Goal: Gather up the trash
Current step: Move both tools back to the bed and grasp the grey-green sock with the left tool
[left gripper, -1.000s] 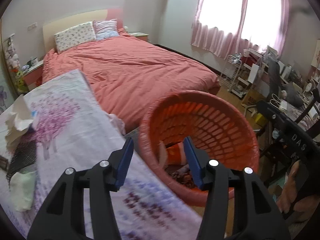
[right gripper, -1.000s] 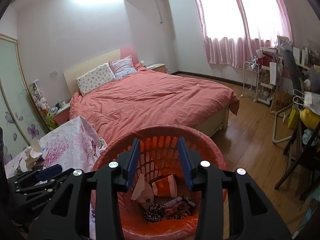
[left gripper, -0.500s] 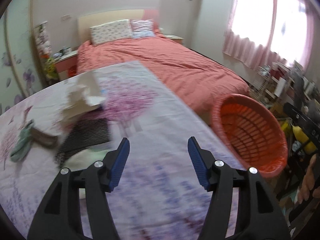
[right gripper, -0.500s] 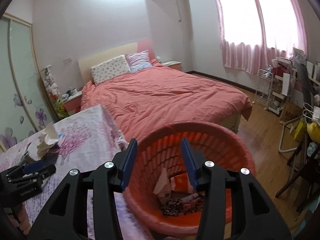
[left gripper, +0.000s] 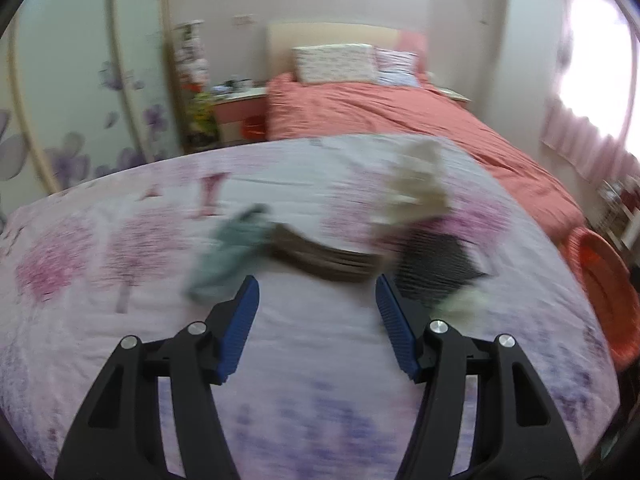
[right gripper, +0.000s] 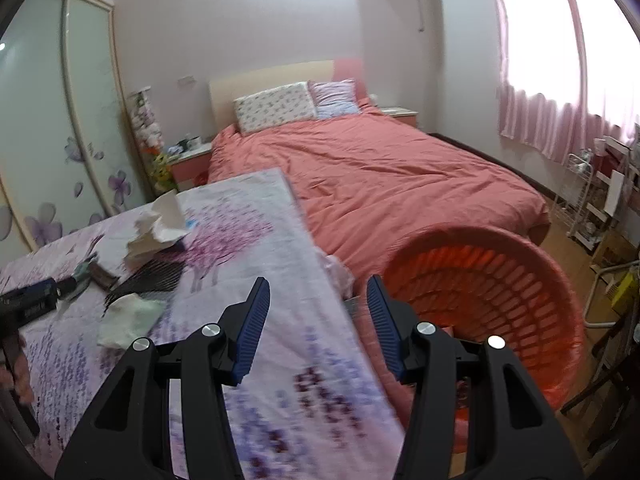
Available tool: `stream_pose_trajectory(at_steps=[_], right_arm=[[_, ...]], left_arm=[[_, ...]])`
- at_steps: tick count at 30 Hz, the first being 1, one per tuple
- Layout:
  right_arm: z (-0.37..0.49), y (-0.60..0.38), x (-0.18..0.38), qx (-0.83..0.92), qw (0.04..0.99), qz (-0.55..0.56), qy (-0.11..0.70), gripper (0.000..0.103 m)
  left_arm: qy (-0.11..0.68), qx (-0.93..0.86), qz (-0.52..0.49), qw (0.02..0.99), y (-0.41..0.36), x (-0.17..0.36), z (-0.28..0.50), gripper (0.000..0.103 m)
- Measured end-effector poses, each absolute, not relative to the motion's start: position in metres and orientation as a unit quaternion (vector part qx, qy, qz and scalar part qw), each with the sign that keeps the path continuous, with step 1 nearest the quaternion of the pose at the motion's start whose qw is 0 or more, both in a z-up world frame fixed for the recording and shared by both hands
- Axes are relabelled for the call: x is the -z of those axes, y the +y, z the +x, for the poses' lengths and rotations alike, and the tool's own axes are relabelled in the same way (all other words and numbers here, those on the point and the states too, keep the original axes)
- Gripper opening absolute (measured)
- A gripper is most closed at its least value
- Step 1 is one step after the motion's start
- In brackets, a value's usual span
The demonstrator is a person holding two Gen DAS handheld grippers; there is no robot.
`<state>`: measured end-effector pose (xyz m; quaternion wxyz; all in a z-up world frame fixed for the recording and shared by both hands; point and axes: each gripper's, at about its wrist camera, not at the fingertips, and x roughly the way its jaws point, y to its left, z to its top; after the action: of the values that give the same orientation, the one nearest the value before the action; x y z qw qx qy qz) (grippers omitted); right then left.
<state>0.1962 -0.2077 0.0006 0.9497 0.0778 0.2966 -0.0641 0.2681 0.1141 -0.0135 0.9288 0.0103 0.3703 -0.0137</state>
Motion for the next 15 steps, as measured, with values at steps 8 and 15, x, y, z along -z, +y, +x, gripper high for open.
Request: stream_pose_trajectory(at_steps=[8, 15], right_arm=[[0.208, -0.170, 0.010, 0.030, 0.945, 0.063, 0.319, 0.051], [0.212, -0.149, 0.016, 0.015, 0.942, 0.047, 0.333, 0.051]], left_arm=[[0.383, -0.034, -0.003, 0.923, 0.164, 0.024, 0.299, 0.060], [0.422, -0.035, 0.002, 0.906, 0.159, 0.048, 0.329, 0.060]])
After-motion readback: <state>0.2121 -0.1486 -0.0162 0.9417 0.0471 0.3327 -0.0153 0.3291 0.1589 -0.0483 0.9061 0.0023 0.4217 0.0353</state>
